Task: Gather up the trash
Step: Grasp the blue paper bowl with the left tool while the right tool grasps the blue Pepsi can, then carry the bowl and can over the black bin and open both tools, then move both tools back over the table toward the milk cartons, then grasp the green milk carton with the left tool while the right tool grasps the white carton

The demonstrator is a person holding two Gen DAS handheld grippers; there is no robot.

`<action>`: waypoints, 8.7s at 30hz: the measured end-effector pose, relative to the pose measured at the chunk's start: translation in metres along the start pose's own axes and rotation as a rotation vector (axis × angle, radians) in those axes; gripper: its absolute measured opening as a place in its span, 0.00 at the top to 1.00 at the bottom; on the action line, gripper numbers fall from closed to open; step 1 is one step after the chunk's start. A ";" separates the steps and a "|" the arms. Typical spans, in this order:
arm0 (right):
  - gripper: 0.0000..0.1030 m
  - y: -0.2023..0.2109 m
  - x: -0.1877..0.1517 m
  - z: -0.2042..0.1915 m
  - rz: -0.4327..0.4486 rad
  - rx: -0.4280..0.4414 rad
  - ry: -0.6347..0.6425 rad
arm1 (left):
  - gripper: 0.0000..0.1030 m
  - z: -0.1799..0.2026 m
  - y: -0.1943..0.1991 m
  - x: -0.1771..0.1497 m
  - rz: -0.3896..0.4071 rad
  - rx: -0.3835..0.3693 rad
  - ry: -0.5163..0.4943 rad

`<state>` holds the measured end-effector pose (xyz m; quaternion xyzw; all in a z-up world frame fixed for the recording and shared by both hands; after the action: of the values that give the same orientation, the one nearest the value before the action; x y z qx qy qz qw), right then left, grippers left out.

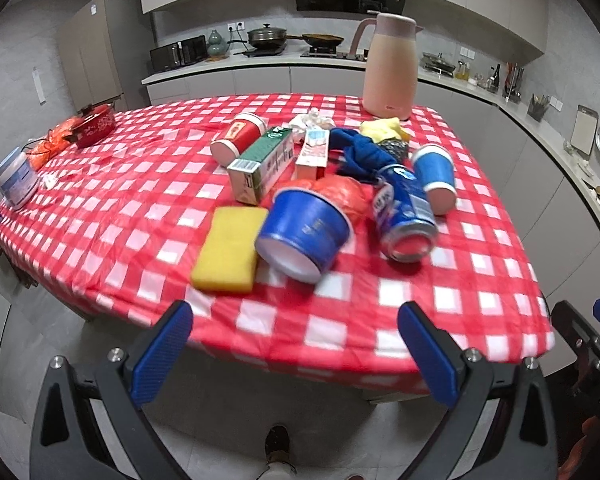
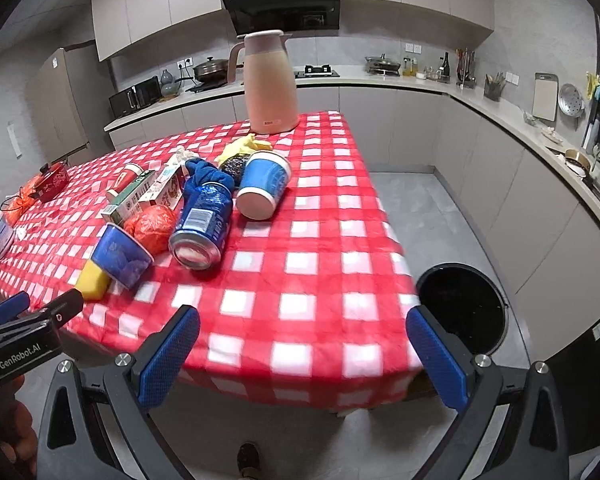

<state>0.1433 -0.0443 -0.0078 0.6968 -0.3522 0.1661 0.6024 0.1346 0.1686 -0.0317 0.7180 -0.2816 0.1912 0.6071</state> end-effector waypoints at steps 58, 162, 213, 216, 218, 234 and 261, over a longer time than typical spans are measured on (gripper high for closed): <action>0.35 -0.187 0.035 -0.115 -0.237 0.129 -0.026 | 0.23 -0.009 -0.103 0.039 0.025 -0.391 -0.218; 0.19 -0.073 0.079 0.096 -0.098 0.134 -0.179 | 0.13 0.121 -0.023 0.091 0.037 -0.302 -0.117; 0.19 -0.156 0.058 -0.176 -0.103 0.141 -0.096 | 0.16 -0.103 -0.152 0.100 0.050 -0.248 -0.120; 0.19 -0.163 0.060 -0.182 -0.102 0.126 -0.103 | 0.24 -0.103 -0.164 0.104 0.043 -0.265 -0.138; 0.19 -0.168 0.061 -0.186 -0.099 0.120 -0.106 | 0.36 -0.103 -0.171 0.106 0.036 -0.276 -0.151; 0.35 -0.228 0.063 -0.227 -0.178 0.132 -0.073 | 0.61 -0.124 -0.181 0.093 0.047 -0.291 -0.161; 0.63 -0.197 0.077 -0.215 -0.088 0.133 -0.074 | 0.61 -0.109 -0.146 0.110 0.120 -0.354 -0.182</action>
<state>0.3740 0.1437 -0.0524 0.7557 -0.3314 0.1365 0.5481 0.3193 0.2715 -0.0549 0.5963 -0.4068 0.1088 0.6835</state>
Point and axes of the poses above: each gripper's, at about its wrist camera, not at the fingertips, and y roughly against the way its jaws point, z to its right, x to its top, the point moved 2 cm from there along -y, roughly the way its jaws point, and after that the axes turned 15 degrees about -y, right-handed, at the moved point
